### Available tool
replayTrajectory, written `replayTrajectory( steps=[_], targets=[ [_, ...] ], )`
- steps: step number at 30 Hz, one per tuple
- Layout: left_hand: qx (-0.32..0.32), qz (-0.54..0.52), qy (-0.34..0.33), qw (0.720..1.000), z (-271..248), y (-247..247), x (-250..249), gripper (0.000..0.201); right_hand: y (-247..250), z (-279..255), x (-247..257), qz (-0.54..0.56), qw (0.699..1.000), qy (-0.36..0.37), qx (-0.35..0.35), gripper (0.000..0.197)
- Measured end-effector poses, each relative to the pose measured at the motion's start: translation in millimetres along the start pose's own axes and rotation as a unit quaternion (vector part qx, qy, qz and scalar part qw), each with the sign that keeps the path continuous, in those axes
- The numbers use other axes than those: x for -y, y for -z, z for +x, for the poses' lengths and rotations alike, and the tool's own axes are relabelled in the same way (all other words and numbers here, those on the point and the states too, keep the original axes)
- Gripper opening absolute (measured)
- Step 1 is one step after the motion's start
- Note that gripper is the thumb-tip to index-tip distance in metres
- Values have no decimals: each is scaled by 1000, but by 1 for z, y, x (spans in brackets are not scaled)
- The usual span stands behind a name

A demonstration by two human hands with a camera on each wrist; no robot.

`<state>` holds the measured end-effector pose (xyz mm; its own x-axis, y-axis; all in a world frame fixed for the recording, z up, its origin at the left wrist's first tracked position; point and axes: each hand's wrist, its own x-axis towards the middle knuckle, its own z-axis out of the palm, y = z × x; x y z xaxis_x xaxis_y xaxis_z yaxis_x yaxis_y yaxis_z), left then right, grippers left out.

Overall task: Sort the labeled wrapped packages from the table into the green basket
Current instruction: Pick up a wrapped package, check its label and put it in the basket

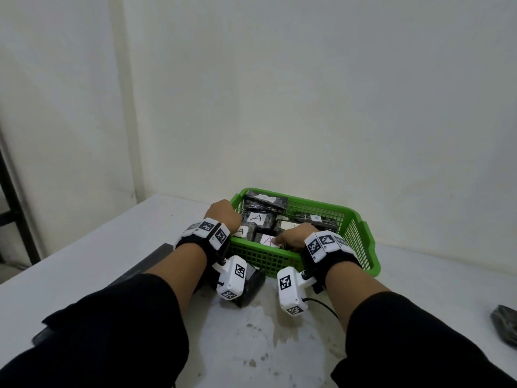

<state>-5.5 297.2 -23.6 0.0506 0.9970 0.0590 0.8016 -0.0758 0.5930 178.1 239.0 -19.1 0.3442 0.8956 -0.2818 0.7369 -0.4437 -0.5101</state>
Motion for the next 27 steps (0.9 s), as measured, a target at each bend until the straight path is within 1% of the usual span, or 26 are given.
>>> replayTrajectory(
  steps=[3, 7, 9, 11, 12, 16, 17, 18, 19, 21, 22, 24, 27],
  targets=[
    [-1, -4, -2, 1000, 0, 0, 0, 26, 0, -2, 0, 16, 1000, -3, -5, 56],
    [-4, -10, -1, 1000, -2, 2, 0, 24, 0, -5, 0, 18, 1000, 1, -10, 53],
    [-4, -12, 0, 1000, -2, 2, -1, 21, 2, -7, -1, 15, 1000, 8, -17, 48],
    [-7, -14, -1, 1000, -3, 4, -1, 12, 4, -11, -3, 12, 999, 16, -31, 39],
    [-8, -18, 0, 1000, -5, 5, -1, 10, 5, -13, -3, 13, 999, 18, -36, 39],
    [-6, -59, -3, 998, -11, 13, 0, 9, 13, -26, -12, 29, 996, 53, -69, 50],
    [-1, -65, -2, 998, -14, 17, 1, 5, 15, -33, -14, 30, 994, 71, -83, 52],
    [4, -70, 0, 998, -17, 21, 2, 6, 17, -41, -16, 29, 991, 88, -98, 53],
    [5, -72, 0, 997, -19, 25, 5, 17, 19, -51, -18, 32, 987, 106, -114, 53],
    [-7, -68, -12, 998, -26, 34, 8, 50, 20, -68, -21, 51, 978, 145, -142, 55],
    [-18, -65, -27, 997, -31, 39, 10, 59, 21, -77, -22, 67, 972, 165, -150, 55],
    [-38, -65, -61, 995, -45, 48, 11, 63, 18, -92, -22, 94, 961, 203, -162, 50],
    [-62, -63, -115, 990, -72, 53, 12, 53, 11, -114, -22, 110, 940, 263, -186, 36]
  ],
)
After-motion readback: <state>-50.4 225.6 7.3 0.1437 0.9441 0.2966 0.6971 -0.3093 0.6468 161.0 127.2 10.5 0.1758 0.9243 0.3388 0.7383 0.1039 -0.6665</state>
